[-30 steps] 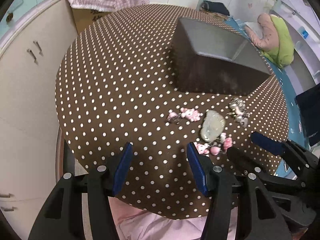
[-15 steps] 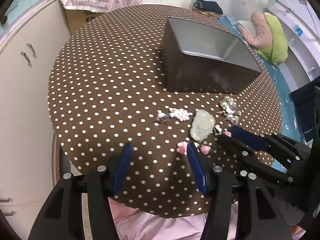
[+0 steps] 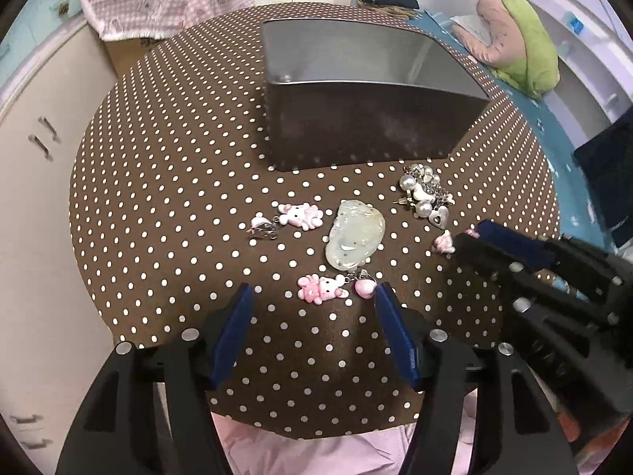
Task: Organize jewelry
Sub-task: 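Grasp a pink bunny charm with the right tool while the left tool grasps another pink charm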
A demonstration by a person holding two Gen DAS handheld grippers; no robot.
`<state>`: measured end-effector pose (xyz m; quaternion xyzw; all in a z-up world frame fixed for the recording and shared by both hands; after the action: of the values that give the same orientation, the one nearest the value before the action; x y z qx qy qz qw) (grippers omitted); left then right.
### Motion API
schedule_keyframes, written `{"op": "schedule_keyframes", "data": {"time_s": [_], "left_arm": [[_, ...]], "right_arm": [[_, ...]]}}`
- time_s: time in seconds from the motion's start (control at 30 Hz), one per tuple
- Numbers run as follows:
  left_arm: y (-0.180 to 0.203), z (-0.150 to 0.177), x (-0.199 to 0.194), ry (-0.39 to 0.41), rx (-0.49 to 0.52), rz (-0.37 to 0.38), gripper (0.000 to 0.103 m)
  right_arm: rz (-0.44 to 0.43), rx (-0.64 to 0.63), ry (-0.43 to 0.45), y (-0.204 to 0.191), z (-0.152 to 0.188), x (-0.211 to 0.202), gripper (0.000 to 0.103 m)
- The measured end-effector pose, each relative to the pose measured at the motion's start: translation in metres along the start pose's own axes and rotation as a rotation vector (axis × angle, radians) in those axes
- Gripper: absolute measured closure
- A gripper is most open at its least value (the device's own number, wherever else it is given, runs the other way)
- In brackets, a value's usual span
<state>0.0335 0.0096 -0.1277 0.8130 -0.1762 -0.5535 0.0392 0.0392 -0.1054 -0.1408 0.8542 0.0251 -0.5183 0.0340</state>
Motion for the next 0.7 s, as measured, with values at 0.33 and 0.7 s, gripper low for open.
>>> {"op": "schedule_keyframes", "data": {"time_s": [0.33, 0.7], "left_arm": [[0.017, -0.003, 0.007, 0.039, 0.077, -0.080, 0.091], [0.003, -0.006, -0.001, 0.044, 0.043, 0.018, 0.092]], "right_arm": [[-0.013, 0.054, 0.018, 0.025, 0.002, -0.006, 0.080], [-0.018, 0.080, 0.037, 0.031, -0.001, -0.015, 0.080]]}}
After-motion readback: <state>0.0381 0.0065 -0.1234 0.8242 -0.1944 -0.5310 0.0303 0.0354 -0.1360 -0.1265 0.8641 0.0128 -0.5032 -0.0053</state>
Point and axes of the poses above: each gripper's, at about its wrist camera, not at the fingertips, and x roughly the way its jaws point, y to its right, z to its underside, the point moved 2 cm from there along x, roughly the way its jaws point, and after that the axes turned 11 degrees about z, right-handed, at the moved point
